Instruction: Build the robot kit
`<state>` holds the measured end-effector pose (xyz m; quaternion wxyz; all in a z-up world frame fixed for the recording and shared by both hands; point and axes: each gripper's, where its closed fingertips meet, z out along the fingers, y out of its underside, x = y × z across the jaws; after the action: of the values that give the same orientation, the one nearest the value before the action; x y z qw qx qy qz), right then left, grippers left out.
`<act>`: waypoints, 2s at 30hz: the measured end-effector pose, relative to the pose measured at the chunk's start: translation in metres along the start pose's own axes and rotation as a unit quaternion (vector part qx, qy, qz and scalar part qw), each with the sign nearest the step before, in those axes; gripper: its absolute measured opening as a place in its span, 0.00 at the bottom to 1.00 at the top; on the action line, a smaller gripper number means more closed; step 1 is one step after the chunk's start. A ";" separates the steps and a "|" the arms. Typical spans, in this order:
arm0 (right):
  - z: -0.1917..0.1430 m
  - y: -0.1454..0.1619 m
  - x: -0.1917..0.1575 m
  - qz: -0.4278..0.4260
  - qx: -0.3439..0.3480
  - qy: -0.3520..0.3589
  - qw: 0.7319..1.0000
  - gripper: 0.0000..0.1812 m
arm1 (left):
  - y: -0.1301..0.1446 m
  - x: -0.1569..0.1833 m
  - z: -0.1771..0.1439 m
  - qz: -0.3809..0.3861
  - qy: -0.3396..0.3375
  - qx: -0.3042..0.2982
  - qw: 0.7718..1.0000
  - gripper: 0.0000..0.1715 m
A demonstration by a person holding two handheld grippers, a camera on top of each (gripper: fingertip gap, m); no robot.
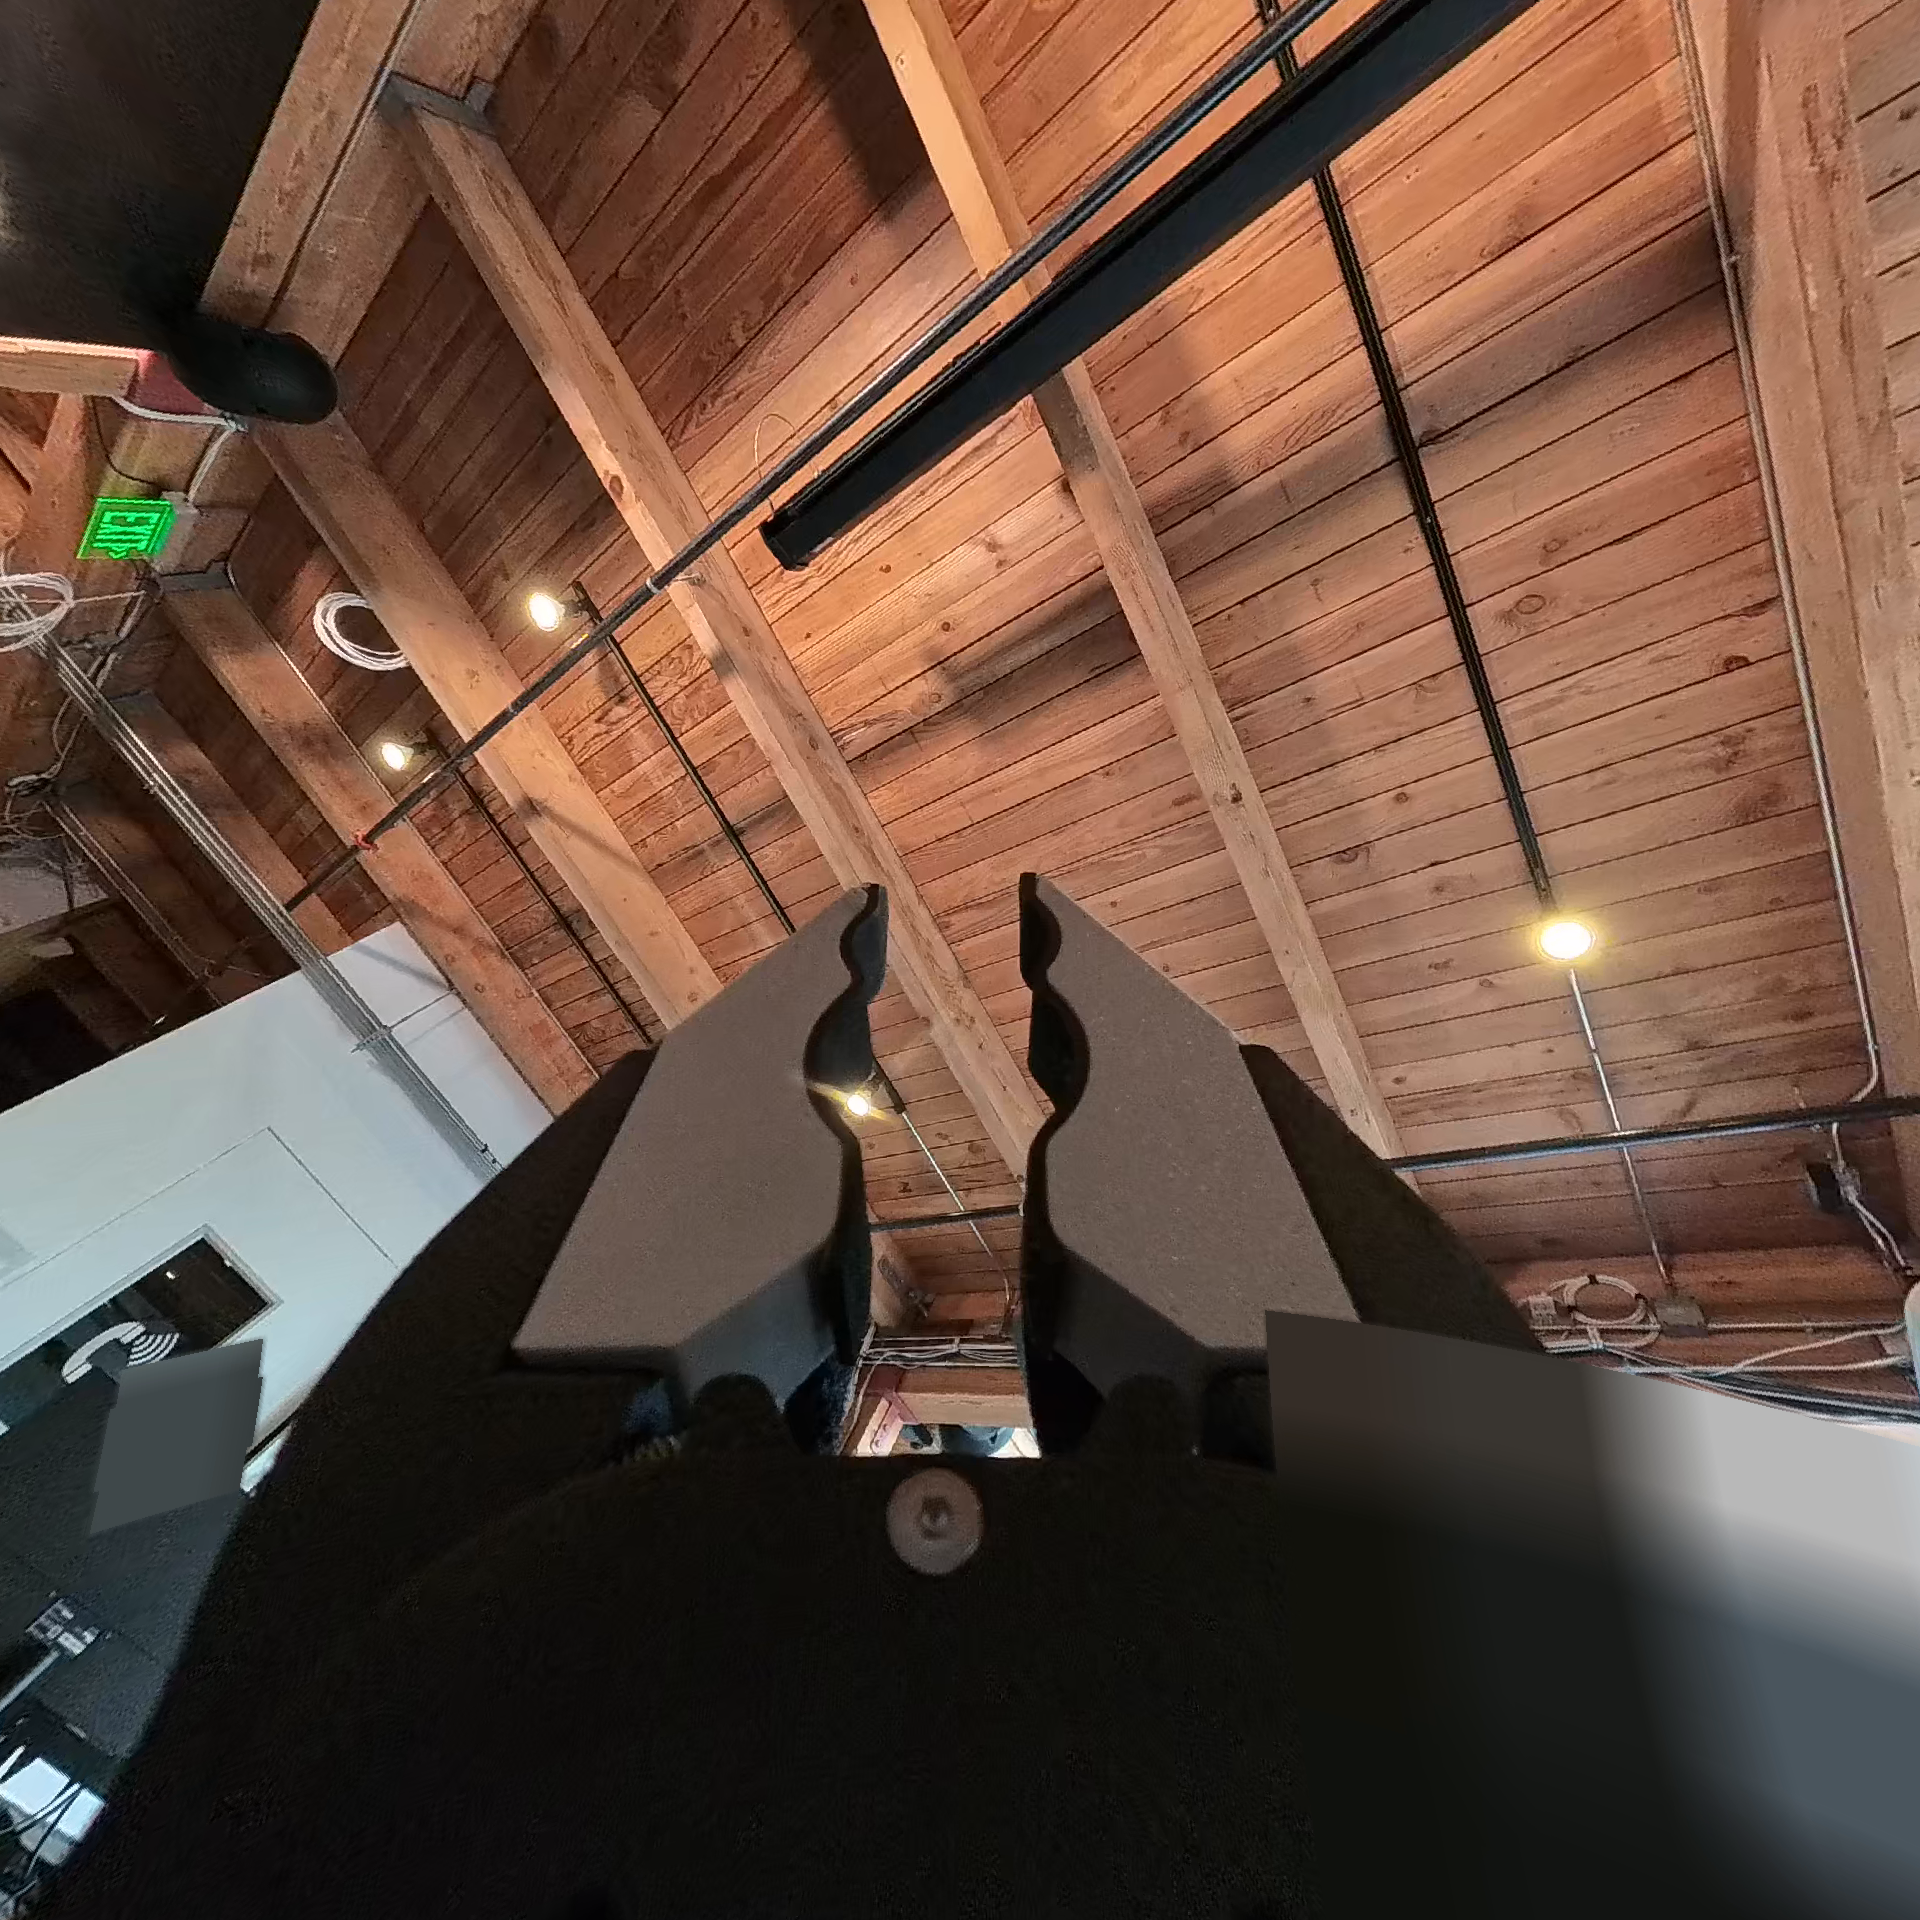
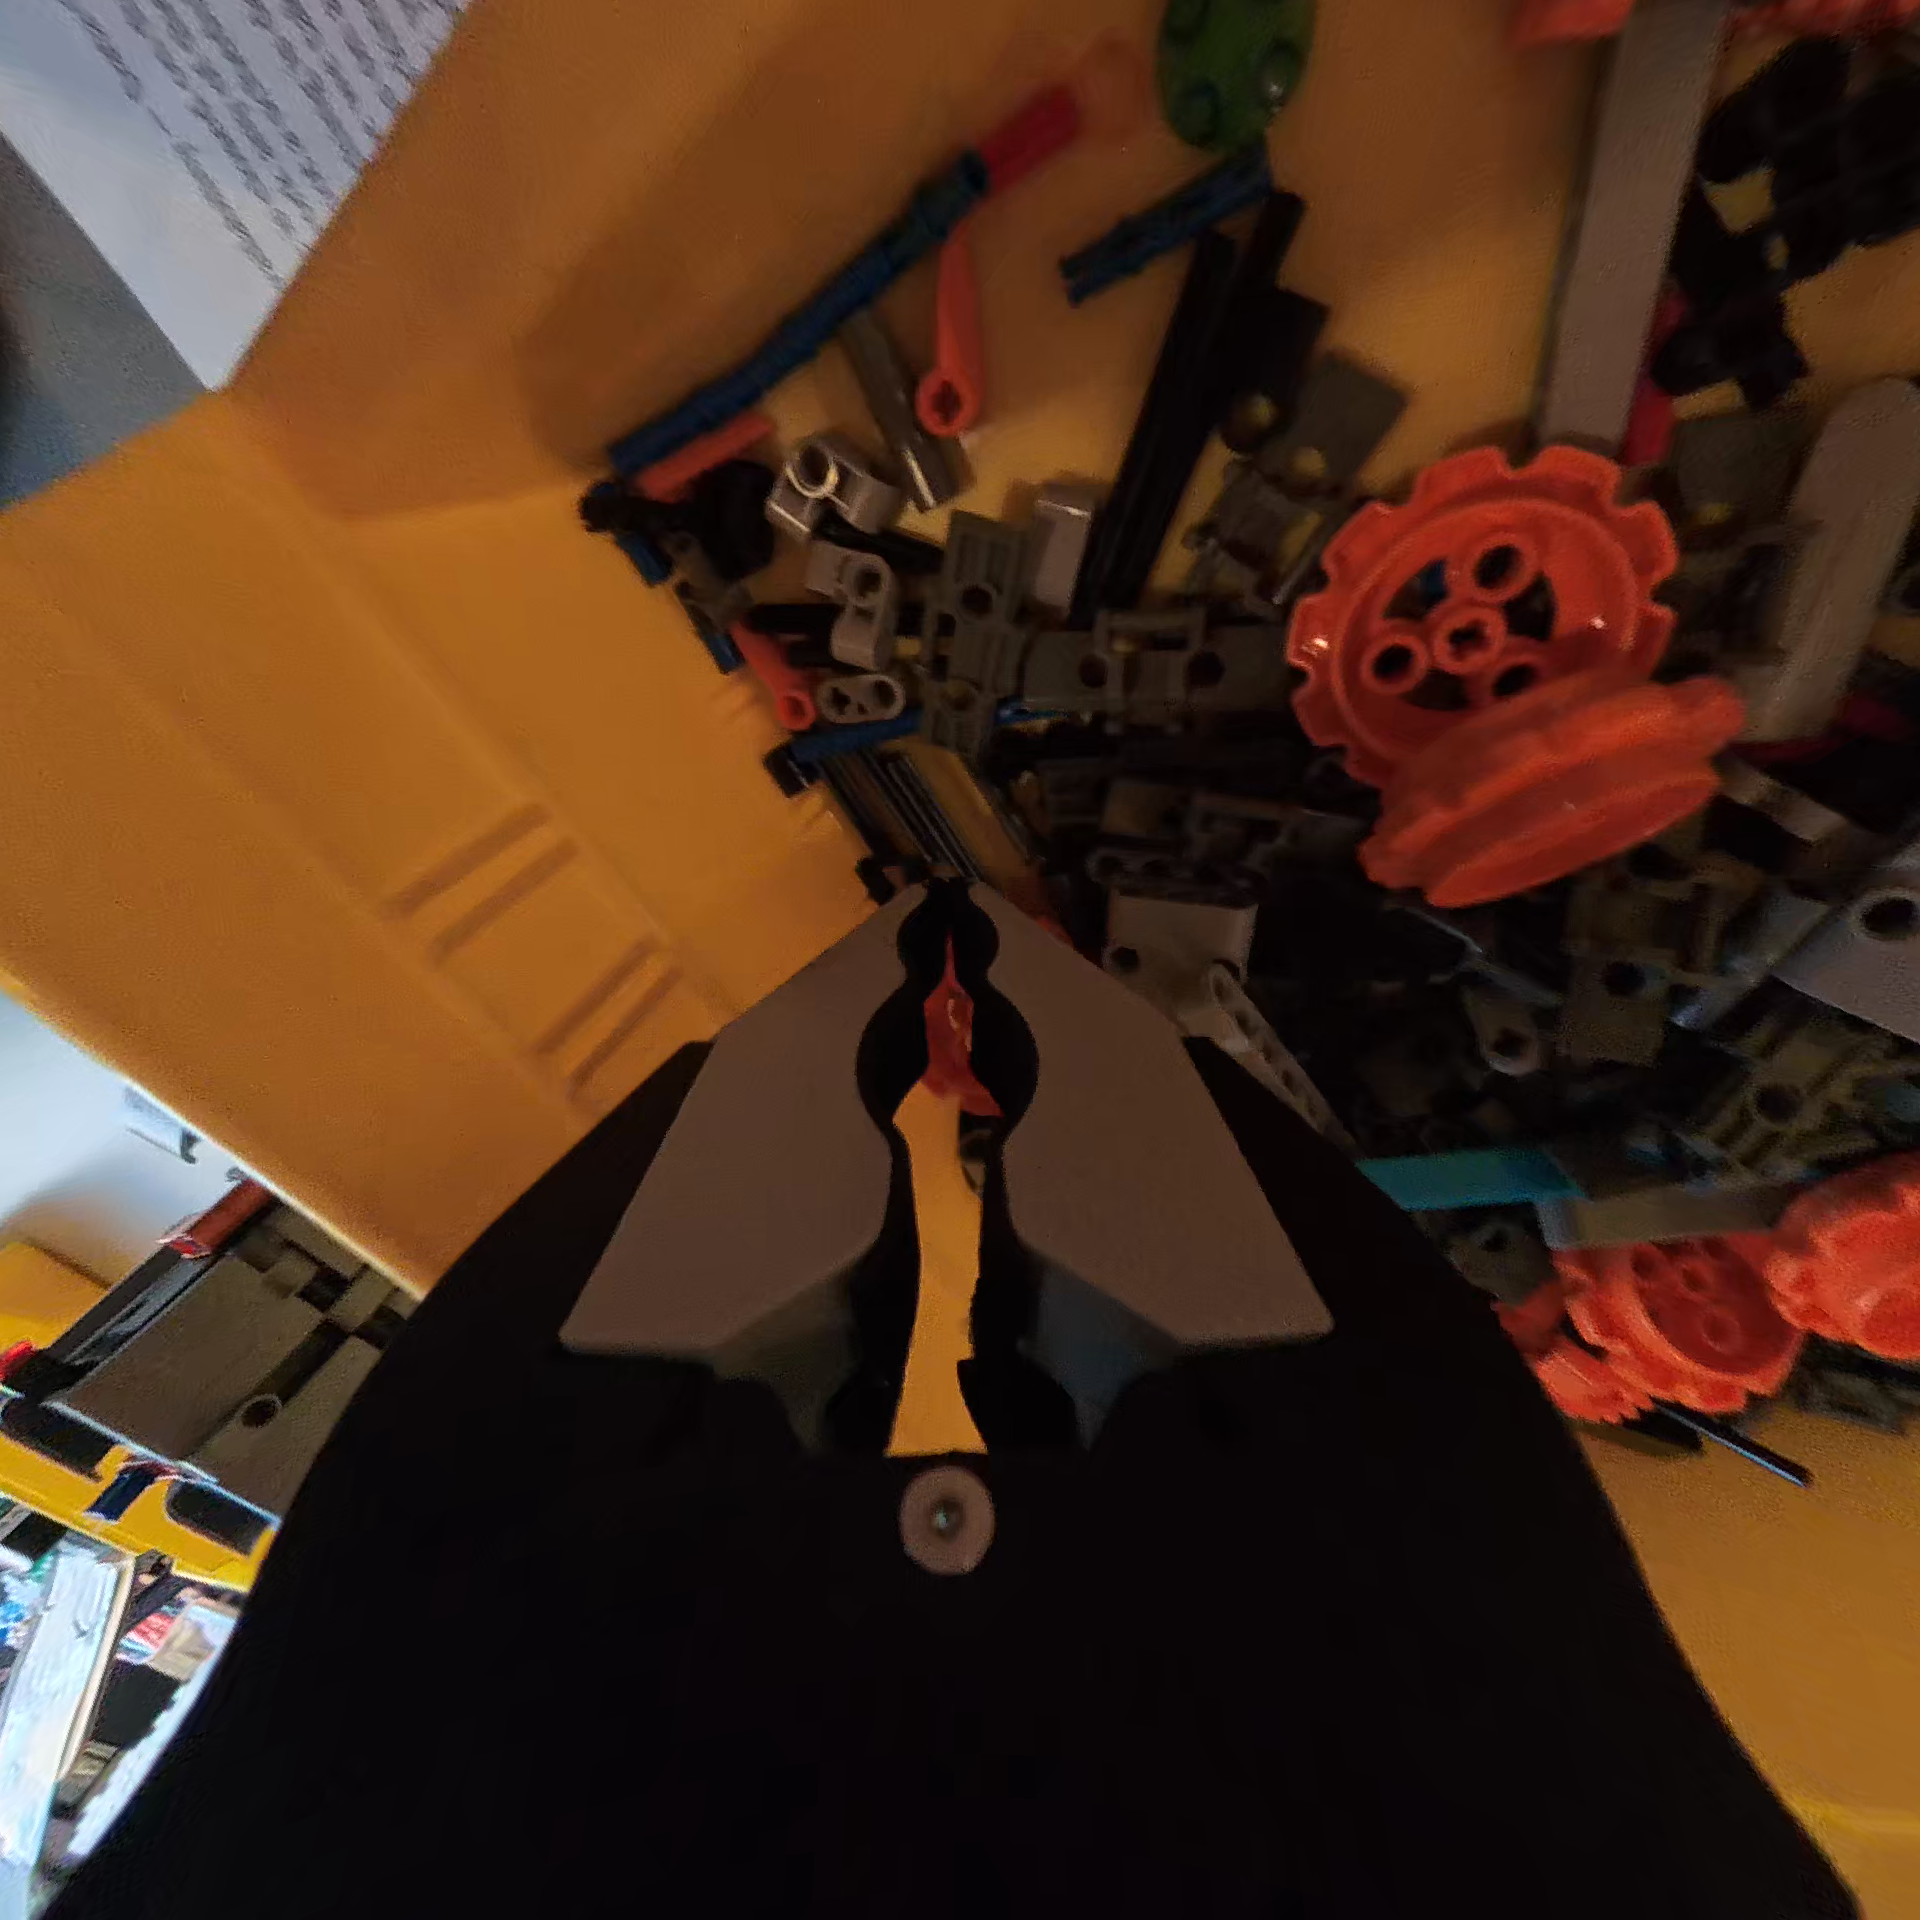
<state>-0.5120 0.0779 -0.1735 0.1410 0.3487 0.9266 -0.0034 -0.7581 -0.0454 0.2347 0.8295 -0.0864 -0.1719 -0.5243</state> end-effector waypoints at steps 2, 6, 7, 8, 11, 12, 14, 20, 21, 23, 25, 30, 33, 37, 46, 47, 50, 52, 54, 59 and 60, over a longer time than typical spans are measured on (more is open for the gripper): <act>-0.004 0.003 0.004 0.004 -0.007 0.007 1.000 0.00 | 0.000 0.000 0.000 -0.001 0.001 -0.001 1.000 0.13; -0.010 0.003 0.010 0.014 0.000 0.013 1.000 0.00 | -0.001 0.001 -0.001 0.000 0.001 0.001 1.000 0.13; -0.010 0.003 0.011 0.013 0.000 0.017 1.000 0.00 | -0.001 0.001 -0.001 0.000 0.001 0.001 1.000 0.13; -0.010 0.003 0.013 0.012 -0.001 0.021 1.000 0.00 | -0.001 0.001 0.000 0.000 0.002 0.000 1.000 0.13; -0.011 -0.001 0.013 0.008 0.007 0.023 1.000 0.00 | 0.000 0.001 0.000 -0.001 0.002 -0.001 1.000 0.13; -0.012 -0.005 0.013 0.009 0.019 0.023 1.000 0.00 | 0.000 0.000 0.000 -0.001 0.001 -0.002 1.000 0.13; -0.015 -0.013 0.013 0.012 0.040 0.016 0.999 0.00 | 0.000 0.000 0.000 -0.001 0.001 -0.001 1.000 0.13; -0.015 -0.028 0.027 0.002 0.067 0.058 0.996 0.05 | 0.002 0.001 0.000 0.000 0.001 -0.003 1.000 0.13; -0.017 -0.030 0.032 0.000 0.071 0.075 0.995 0.05 | 0.002 0.000 0.000 -0.001 0.001 -0.004 1.000 0.13; -0.021 -0.038 0.043 -0.005 0.086 0.111 0.990 0.04 | 0.003 0.000 0.001 -0.001 0.001 -0.004 1.000 0.13; -0.025 -0.043 0.052 -0.008 0.093 0.138 0.986 0.03 | 0.003 0.000 0.001 -0.001 0.001 -0.005 1.000 0.13; -0.034 -0.050 0.057 0.015 0.117 0.144 0.982 0.06 | 0.003 0.001 0.001 0.000 0.002 -0.005 1.000 0.13; -0.035 -0.043 0.040 0.015 0.121 0.089 0.989 0.06 | 0.003 0.000 0.001 -0.001 0.002 -0.005 1.000 0.13; -0.019 -0.017 0.033 0.015 0.061 0.071 0.995 0.06 | 0.003 0.001 0.001 -0.002 0.003 -0.005 1.000 0.13; -0.022 -0.044 0.051 0.017 0.108 0.108 0.988 0.05 | 0.005 0.000 0.001 -0.002 0.002 -0.008 1.000 0.13; -0.022 -0.045 0.049 0.013 0.107 0.104 0.989 0.04 | 0.005 0.000 0.001 -0.002 0.002 -0.008 1.000 0.13; -0.016 -0.038 0.034 0.014 0.084 0.057 0.995 0.02 | 0.005 0.000 0.001 -0.001 0.002 -0.008 1.000 0.12; -0.013 -0.033 0.022 0.020 0.076 0.021 0.997 0.02 | 0.004 0.000 0.001 -0.001 0.002 -0.006 1.000 0.12; -0.011 -0.028 0.018 0.024 0.070 0.006 0.997 0.01 | 0.004 0.000 0.001 -0.003 0.002 -0.006 1.000 0.12; -0.019 -0.030 0.050 0.037 0.101 0.088 0.990 0.02 | 0.004 0.000 0.001 -0.001 0.003 -0.006 1.000 0.12; -0.021 -0.031 0.057 0.039 0.107 0.103 0.988 0.02 | 0.003 0.000 0.001 -0.002 0.002 -0.006 1.000 0.12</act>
<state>-0.5780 0.0936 -0.1715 0.0069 0.3965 0.9160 -0.0612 -0.7553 -0.0434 0.2358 0.8286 -0.0897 -0.1669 -0.5268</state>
